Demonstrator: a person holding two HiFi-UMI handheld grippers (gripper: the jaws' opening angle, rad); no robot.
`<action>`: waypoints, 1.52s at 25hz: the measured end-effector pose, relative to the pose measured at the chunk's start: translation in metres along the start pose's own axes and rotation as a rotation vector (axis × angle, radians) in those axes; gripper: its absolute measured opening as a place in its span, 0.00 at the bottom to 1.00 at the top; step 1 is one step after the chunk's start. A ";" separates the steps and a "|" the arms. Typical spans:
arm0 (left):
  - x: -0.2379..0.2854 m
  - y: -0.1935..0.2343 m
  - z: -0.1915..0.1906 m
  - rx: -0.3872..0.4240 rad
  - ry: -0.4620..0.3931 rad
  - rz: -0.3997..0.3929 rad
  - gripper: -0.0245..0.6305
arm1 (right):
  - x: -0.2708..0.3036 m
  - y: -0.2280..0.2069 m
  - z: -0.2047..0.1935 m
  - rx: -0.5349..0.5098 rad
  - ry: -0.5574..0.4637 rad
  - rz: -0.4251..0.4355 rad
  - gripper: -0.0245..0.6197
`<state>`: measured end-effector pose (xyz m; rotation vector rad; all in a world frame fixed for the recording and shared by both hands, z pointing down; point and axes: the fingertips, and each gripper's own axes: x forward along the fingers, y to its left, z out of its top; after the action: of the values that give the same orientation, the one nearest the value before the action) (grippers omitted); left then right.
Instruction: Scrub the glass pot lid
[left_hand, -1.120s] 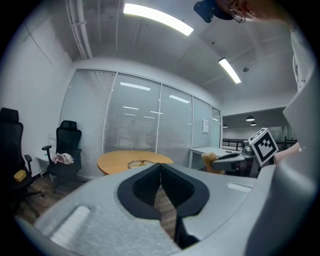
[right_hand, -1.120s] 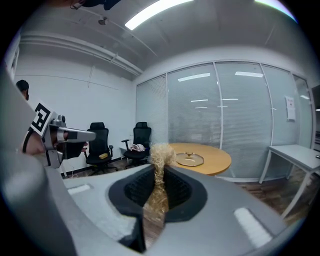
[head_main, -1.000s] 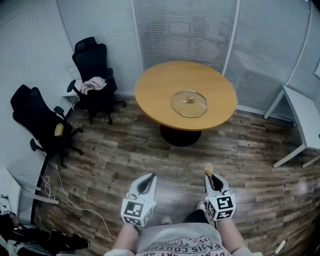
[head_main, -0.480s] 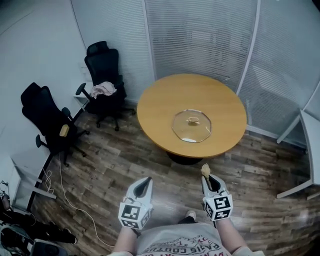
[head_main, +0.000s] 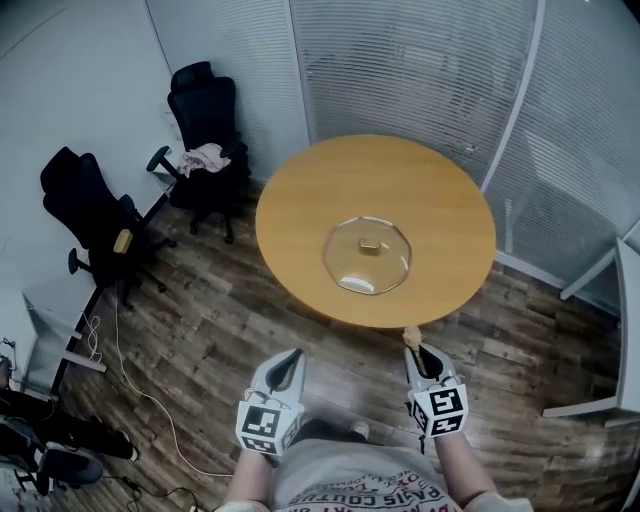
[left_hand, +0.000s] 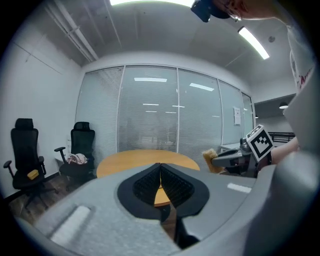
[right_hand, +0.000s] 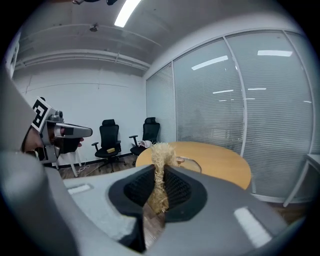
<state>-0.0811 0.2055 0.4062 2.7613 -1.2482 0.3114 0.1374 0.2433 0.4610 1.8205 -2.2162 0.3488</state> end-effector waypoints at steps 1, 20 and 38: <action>0.005 0.000 -0.002 -0.006 0.009 0.002 0.05 | 0.004 -0.004 -0.003 0.010 0.008 0.000 0.12; 0.241 0.075 0.054 -0.029 -0.060 -0.141 0.05 | 0.177 -0.110 0.051 0.037 0.070 -0.082 0.12; 0.335 0.144 0.035 -0.083 -0.021 -0.080 0.05 | 0.352 -0.141 0.049 0.016 0.253 0.070 0.12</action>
<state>0.0318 -0.1404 0.4478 2.7420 -1.1248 0.2189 0.2078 -0.1242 0.5389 1.6080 -2.1096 0.5779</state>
